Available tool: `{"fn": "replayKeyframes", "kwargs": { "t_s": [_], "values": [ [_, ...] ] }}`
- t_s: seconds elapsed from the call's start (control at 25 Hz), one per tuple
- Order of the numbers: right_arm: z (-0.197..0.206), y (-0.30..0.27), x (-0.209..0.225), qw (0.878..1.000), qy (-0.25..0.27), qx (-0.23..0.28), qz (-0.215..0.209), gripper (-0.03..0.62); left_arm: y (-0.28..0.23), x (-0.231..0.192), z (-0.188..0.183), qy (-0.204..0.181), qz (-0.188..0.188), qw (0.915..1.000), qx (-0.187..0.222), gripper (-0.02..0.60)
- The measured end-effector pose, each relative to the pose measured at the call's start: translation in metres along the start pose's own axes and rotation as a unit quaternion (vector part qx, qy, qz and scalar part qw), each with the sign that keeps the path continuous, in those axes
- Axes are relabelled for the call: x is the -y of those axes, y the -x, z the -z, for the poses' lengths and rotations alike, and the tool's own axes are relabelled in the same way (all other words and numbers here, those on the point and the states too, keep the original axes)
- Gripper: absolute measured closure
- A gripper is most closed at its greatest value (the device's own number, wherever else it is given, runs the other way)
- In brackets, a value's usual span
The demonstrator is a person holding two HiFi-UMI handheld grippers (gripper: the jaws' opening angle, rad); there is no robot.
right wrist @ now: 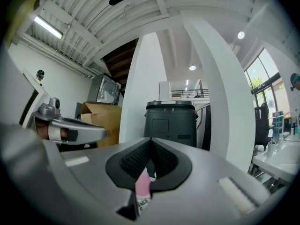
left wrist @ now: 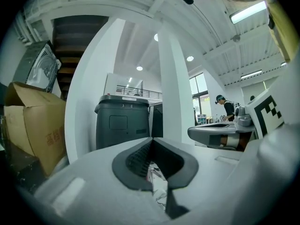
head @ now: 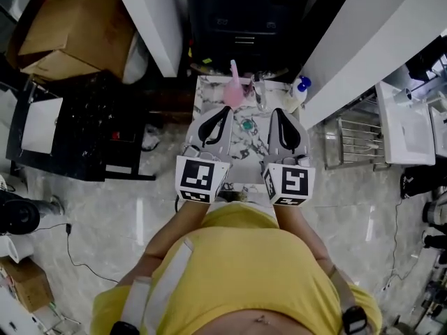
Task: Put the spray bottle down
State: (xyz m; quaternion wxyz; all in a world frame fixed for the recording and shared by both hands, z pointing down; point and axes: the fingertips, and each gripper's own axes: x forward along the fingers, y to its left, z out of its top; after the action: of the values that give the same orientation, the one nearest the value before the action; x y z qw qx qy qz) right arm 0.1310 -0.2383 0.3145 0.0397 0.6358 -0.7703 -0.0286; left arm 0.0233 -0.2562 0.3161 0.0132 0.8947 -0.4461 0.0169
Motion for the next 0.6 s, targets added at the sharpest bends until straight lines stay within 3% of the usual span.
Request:
{"fn": "replayKeyframes", "kwargs": {
  "t_s": [0.6],
  "values": [
    [-0.012, 0.023, 0.006, 0.999, 0.003, 0.015, -0.029, 0.594, 0.008, 0.016, -0.009, -0.012, -0.018, 0.9997, 0.005, 0.577]
  ]
}}
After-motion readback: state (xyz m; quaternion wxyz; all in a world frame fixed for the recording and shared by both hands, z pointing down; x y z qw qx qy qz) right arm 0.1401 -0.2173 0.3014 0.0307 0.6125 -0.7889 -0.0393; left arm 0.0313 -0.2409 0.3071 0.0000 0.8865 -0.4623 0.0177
